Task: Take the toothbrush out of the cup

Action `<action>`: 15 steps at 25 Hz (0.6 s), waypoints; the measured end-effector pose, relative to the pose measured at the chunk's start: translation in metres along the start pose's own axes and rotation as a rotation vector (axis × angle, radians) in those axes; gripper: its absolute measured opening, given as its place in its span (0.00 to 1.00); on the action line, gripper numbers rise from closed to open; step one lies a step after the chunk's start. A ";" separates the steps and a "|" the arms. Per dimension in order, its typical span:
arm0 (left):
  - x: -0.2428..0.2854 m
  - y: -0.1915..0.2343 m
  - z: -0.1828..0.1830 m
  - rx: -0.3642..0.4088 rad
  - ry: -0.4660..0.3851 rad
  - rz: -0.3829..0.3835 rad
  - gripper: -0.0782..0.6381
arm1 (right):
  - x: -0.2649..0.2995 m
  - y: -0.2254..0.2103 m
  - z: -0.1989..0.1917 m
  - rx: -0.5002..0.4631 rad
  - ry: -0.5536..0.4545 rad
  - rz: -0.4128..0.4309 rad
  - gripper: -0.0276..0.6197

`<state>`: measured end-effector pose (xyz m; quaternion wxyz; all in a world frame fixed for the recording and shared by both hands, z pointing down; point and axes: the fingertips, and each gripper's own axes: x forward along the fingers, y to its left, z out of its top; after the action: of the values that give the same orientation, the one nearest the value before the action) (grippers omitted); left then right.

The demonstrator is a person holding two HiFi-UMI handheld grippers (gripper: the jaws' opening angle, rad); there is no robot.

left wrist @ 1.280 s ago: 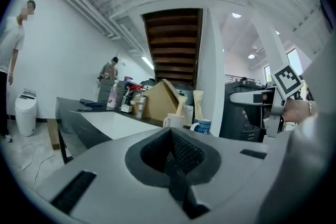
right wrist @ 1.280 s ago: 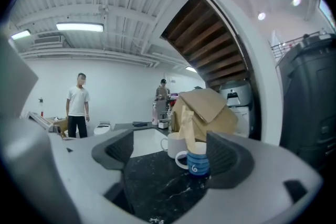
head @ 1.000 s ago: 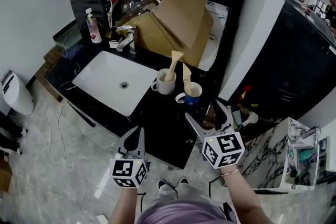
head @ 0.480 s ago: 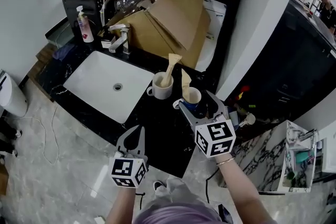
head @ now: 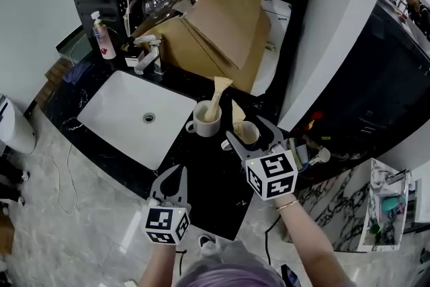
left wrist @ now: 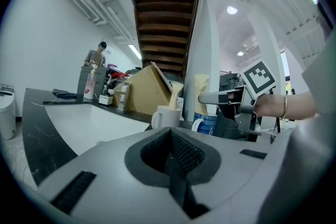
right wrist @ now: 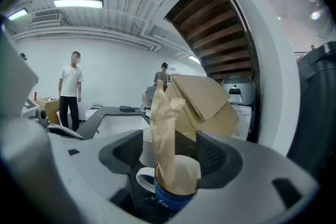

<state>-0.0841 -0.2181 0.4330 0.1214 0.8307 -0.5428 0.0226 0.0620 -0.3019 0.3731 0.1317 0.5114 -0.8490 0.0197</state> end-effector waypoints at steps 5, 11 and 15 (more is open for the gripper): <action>0.009 0.000 -0.001 -0.002 0.006 0.000 0.11 | 0.007 0.001 -0.005 -0.011 0.019 0.018 0.47; 0.013 0.003 0.000 -0.003 0.004 0.009 0.11 | 0.012 0.005 -0.009 -0.014 0.024 0.045 0.37; 0.011 0.006 0.000 -0.007 0.003 0.020 0.11 | 0.011 0.006 -0.007 -0.018 0.011 0.040 0.29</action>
<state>-0.0851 -0.2307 0.4363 0.1249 0.8247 -0.5511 0.0232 0.0533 -0.3076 0.3832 0.1405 0.4930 -0.8584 0.0176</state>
